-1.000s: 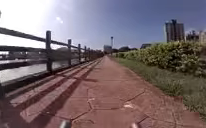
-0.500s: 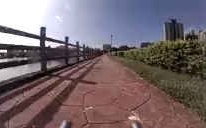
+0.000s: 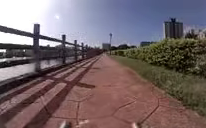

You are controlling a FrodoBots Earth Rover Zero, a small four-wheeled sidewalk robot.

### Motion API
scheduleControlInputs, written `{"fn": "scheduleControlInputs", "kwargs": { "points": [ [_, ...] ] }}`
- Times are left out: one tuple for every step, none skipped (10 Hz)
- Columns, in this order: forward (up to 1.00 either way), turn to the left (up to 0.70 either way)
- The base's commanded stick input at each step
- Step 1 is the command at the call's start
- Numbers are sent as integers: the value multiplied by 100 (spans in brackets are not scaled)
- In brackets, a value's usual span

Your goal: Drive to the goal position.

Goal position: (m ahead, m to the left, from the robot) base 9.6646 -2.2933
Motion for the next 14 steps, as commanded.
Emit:
{"fn": "scheduleControlInputs", "kwargs": {
  "points": [
    [50,0],
    [50,0],
    [50,0],
    [50,0],
    [50,0],
    [50,0],
    [50,0],
    [50,0],
    [50,0],
    [50,0],
    [50,0],
    [50,0],
    [50,0],
    [50,0]
  ]
}}
